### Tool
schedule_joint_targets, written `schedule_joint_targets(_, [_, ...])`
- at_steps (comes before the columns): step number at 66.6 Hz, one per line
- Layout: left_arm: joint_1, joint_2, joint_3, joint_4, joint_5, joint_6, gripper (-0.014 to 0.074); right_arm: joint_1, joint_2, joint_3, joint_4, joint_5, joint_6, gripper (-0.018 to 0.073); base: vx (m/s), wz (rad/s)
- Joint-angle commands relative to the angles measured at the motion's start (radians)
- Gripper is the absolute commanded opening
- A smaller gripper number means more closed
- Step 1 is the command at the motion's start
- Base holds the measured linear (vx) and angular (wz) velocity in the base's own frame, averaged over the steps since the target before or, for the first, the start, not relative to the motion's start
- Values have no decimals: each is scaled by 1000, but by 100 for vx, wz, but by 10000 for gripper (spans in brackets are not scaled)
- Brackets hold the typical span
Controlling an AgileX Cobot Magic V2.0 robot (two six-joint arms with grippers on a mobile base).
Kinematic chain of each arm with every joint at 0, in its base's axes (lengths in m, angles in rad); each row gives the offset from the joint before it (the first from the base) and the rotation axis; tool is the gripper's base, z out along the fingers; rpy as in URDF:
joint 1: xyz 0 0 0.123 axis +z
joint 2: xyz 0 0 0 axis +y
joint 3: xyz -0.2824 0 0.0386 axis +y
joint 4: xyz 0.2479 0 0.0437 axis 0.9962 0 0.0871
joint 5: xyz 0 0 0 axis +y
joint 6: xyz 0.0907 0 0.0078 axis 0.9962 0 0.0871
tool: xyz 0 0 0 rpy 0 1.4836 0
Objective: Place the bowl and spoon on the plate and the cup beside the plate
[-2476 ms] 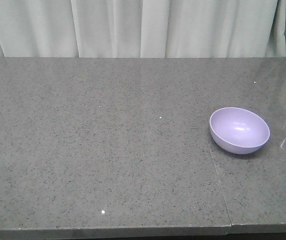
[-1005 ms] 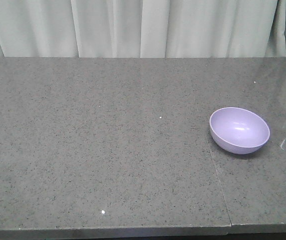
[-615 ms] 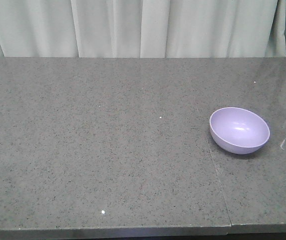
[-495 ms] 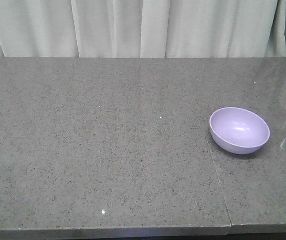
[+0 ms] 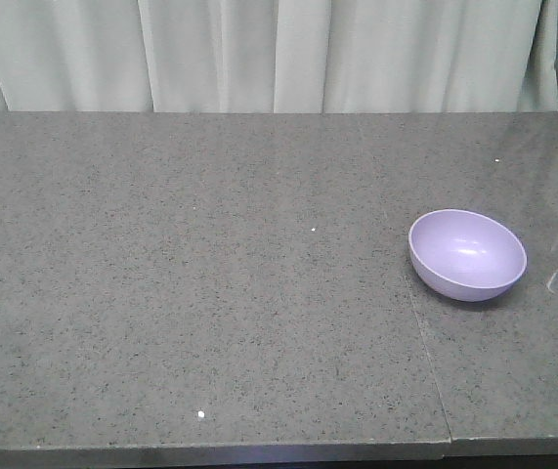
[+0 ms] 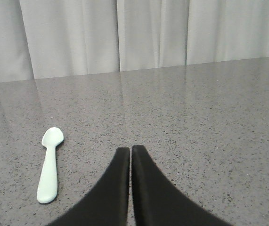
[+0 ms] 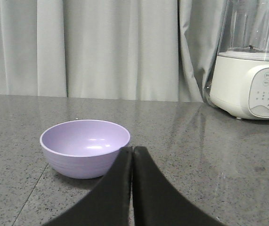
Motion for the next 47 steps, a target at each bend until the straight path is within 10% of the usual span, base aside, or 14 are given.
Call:
schedule_joint_targets(1, [-1,-17,30,-9,-76,-8,-6,-6,-11,13,-3,-71,-4,-5,0,0])
schedule_joint_targets(47, [-1,-17,30,7,-77,23,-6,-6,-11,12,36,-103,33,-5,0,0])
